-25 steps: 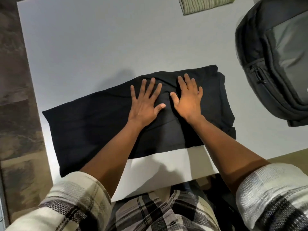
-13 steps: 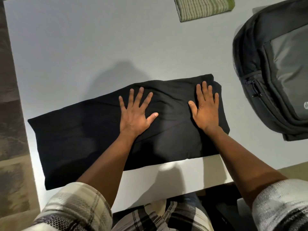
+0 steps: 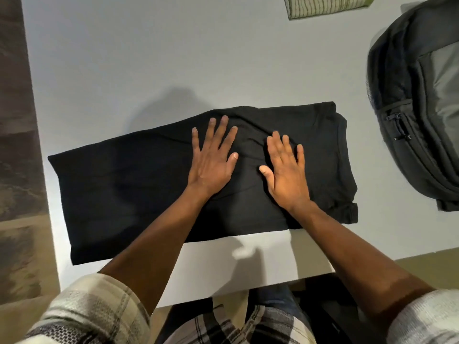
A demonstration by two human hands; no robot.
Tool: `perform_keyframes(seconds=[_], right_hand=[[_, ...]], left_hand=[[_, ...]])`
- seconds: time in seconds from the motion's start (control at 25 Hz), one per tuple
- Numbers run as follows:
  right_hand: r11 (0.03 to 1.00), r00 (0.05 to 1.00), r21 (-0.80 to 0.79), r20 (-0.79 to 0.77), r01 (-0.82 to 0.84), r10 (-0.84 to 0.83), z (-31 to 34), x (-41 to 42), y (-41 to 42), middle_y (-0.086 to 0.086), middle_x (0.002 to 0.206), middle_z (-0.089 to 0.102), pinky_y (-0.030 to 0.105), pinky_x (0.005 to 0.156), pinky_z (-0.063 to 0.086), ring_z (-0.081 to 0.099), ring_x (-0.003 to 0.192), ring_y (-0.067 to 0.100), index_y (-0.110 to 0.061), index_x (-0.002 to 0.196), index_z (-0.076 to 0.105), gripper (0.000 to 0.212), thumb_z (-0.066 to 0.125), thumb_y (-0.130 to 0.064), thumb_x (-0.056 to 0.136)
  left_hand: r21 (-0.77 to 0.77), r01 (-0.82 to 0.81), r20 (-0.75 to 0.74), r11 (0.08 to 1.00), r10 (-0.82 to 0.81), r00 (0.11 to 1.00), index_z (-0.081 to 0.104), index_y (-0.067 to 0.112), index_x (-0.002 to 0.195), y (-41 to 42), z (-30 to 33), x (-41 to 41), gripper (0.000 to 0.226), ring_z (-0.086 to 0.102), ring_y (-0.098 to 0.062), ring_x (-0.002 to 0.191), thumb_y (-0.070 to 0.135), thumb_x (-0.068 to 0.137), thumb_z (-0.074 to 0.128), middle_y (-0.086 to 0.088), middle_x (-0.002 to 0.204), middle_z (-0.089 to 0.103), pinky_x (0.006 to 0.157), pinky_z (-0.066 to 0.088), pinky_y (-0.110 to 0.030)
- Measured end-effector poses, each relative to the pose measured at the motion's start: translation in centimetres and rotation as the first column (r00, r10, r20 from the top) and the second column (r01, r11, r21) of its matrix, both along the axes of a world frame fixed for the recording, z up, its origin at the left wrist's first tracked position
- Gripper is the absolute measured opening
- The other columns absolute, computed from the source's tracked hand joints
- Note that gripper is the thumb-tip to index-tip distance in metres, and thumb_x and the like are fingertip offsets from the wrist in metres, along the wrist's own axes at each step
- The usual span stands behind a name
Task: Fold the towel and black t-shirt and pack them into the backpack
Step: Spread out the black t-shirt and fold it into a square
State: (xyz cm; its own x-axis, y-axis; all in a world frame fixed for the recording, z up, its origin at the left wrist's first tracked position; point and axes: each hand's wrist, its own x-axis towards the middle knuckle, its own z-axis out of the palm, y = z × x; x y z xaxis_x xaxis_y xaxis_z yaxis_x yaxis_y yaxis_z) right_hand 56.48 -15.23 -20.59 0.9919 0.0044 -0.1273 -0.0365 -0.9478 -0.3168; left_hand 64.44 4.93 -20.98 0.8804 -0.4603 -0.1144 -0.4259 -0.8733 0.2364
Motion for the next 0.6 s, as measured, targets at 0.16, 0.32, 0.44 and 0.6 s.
perform_keyframes(seconds=[0.16, 0.32, 0.44, 0.6], right_hand=[[0.993, 0.995, 0.075, 0.029, -0.095, 0.093, 1.0, 4.8, 8.1, 0.001, 0.168, 0.008, 0.054, 0.124, 0.0, 0.001, 0.155, 0.027, -0.022, 0.16, 0.017, 0.066, 0.028, -0.055, 0.104], [0.965, 0.973, -0.119, -0.028, -0.233, 0.231, -1.3, 4.5, 9.7, 0.003, 0.168, 0.014, 0.058, 0.123, 0.007, 0.004, 0.155, 0.032, -0.025, 0.159, 0.02, 0.066, 0.029, -0.057, 0.102], [0.958, 0.969, -0.155, 0.003, -0.243, 0.246, -1.8, 4.3, 8.9, 0.003, 0.168, 0.015, 0.053, 0.124, 0.006, 0.006, 0.155, 0.031, -0.024, 0.16, 0.018, 0.067, 0.029, -0.057, 0.102], [0.982, 0.991, -0.131, 0.007, -0.134, 0.136, -0.8, 4.0, 10.2, 0.003, 0.169, 0.008, 0.057, 0.122, 0.001, 0.006, 0.154, 0.034, -0.021, 0.161, 0.01, 0.073, 0.028, -0.057, 0.101]], left_hand=[[-0.058, -0.178, -0.032, 0.982, 0.176, 0.984, 0.016, 0.016, 0.16, 2.5, -0.2, -1.6, 0.061, 0.005, -0.023, 0.155, 0.032, 0.102, 0.028, -0.006, 0.168, 0.01, 0.124, 0.006, -0.054], [-0.001, -0.157, -0.007, 0.988, 0.157, 0.988, 0.022, 0.017, 0.159, 11.3, -0.7, -2.3, 0.06, 0.011, -0.022, 0.155, 0.034, 0.102, 0.033, -0.003, 0.167, 0.017, 0.124, 0.012, -0.049], [0.132, -0.271, 0.024, 0.954, 0.27, 0.963, 0.016, 0.021, 0.16, 19.1, -1.1, -2.6, 0.066, 0.008, -0.025, 0.155, 0.047, 0.102, 0.032, -0.003, 0.168, 0.009, 0.124, 0.009, -0.051], [0.162, -0.341, 0.015, 0.926, 0.344, 0.939, 0.013, 0.02, 0.16, 25.7, -1.0, -2.7, 0.07, 0.006, -0.027, 0.155, 0.054, 0.101, 0.029, -0.006, 0.168, 0.008, 0.125, 0.007, -0.051]])
